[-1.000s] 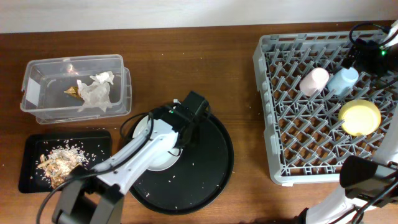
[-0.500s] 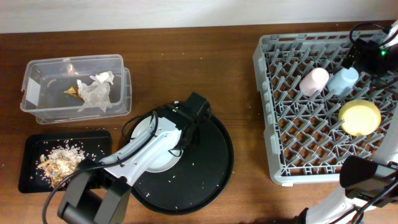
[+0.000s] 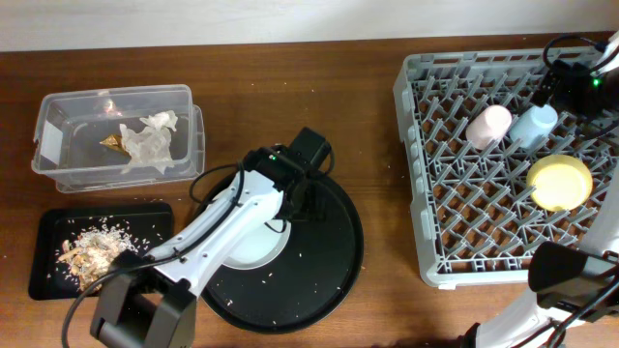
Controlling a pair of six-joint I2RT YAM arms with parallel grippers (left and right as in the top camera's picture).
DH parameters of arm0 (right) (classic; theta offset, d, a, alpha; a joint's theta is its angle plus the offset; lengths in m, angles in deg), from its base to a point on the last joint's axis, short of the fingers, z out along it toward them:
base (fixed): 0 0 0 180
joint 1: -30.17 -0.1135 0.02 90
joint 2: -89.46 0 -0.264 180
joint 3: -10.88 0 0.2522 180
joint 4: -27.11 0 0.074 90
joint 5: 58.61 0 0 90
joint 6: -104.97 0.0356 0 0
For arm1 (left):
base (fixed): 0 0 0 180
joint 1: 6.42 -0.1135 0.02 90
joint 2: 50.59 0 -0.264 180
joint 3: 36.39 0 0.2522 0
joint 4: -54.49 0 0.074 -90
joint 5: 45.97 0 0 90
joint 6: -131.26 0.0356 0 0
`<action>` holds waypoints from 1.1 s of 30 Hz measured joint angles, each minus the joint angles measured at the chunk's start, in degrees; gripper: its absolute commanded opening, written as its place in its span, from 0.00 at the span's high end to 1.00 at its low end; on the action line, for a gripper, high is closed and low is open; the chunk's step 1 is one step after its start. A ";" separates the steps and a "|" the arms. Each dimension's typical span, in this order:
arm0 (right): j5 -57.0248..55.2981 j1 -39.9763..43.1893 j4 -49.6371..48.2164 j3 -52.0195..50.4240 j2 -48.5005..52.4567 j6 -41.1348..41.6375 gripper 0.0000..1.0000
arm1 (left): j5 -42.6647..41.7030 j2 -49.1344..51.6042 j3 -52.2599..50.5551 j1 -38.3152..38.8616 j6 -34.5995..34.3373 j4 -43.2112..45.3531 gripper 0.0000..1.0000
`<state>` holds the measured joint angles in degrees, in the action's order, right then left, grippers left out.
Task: Sort waste into correct bins and load items into the dishwasher rack
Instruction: 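Carry the empty plate back and lower it onto the round tray, then release the plate and retract the left gripper to the left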
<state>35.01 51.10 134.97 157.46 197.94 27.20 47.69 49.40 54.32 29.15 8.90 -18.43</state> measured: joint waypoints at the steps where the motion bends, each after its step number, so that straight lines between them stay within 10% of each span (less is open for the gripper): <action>1: 0.00 0.00 0.00 0.00 0.00 -0.02 0.02 | 0.00 0.00 0.61 0.00 0.00 -0.33 0.01; 24: 0.00 0.00 0.00 0.00 0.00 0.00 0.02 | 0.07 0.00 4.76 0.00 0.00 -4.94 0.01; 33: -0.02 0.00 -0.02 0.00 0.00 0.02 0.02 | 7.76 -0.02 21.68 -5.75 0.20 -18.18 0.01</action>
<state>34.99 51.10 134.95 157.46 197.94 27.23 55.45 49.38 76.00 23.40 9.10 -36.61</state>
